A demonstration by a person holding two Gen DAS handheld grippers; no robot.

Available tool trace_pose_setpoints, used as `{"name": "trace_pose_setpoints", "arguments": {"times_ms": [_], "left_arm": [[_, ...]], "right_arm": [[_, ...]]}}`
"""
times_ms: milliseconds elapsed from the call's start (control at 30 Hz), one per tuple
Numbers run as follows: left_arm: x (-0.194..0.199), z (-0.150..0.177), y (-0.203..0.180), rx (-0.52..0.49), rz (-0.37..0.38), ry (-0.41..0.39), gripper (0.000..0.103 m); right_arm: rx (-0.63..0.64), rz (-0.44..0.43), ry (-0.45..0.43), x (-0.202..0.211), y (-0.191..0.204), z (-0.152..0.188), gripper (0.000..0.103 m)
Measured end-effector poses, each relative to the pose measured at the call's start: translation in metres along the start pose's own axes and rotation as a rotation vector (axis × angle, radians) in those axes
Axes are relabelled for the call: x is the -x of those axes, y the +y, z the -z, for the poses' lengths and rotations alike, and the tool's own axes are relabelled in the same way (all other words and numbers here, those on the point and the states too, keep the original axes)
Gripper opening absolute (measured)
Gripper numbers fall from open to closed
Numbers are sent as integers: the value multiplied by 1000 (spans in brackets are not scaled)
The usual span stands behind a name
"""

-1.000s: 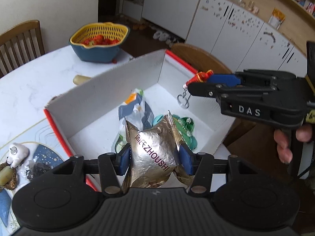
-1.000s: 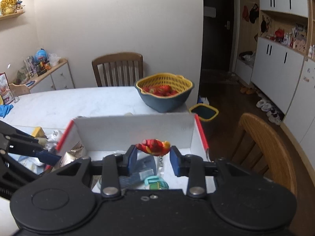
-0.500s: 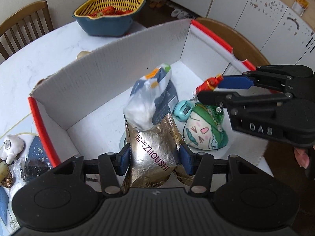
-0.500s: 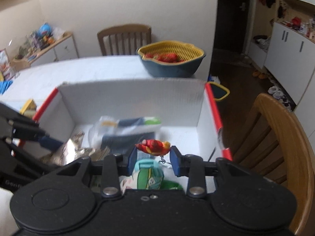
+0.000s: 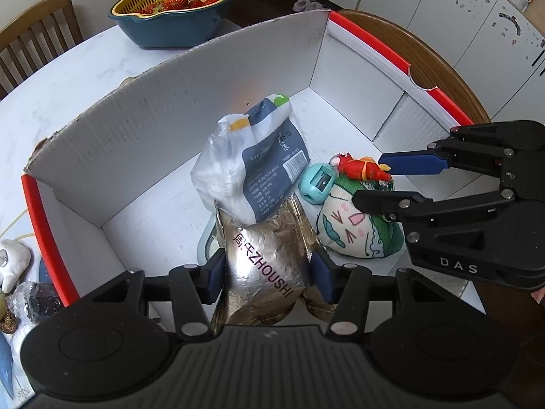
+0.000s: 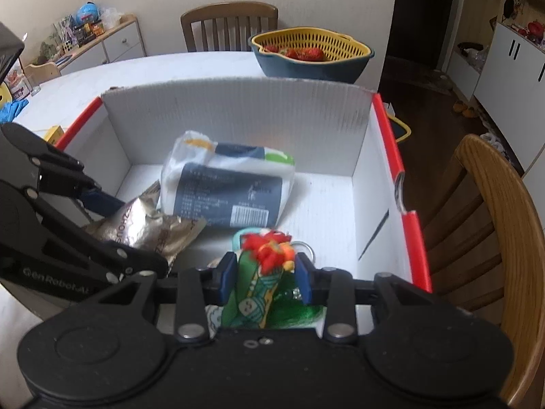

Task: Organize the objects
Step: 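Lower both items into the shoebox and open both tools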

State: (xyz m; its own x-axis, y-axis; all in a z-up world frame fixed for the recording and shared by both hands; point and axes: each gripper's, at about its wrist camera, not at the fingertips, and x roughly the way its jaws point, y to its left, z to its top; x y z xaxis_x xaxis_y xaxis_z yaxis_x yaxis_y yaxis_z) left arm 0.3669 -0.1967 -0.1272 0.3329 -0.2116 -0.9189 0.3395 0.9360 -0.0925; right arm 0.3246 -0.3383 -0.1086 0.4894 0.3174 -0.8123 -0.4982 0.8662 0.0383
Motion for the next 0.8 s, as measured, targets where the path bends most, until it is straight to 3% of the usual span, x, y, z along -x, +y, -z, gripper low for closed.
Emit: {"name": "trace_pose_setpoints", "arguments": {"times_ms": [200,400,800], "left_arm": [[3,3,1,9,7,-8,55],[12,6,4,24,21,-48,66],[48,19,12,64,52,-154,67]], "right_arm": [[-16,-8,-12,7,-3,1,40],[-30,-20,-36,18,-4,2,46],[-40,-38,-92,43,8,4,51]]}}
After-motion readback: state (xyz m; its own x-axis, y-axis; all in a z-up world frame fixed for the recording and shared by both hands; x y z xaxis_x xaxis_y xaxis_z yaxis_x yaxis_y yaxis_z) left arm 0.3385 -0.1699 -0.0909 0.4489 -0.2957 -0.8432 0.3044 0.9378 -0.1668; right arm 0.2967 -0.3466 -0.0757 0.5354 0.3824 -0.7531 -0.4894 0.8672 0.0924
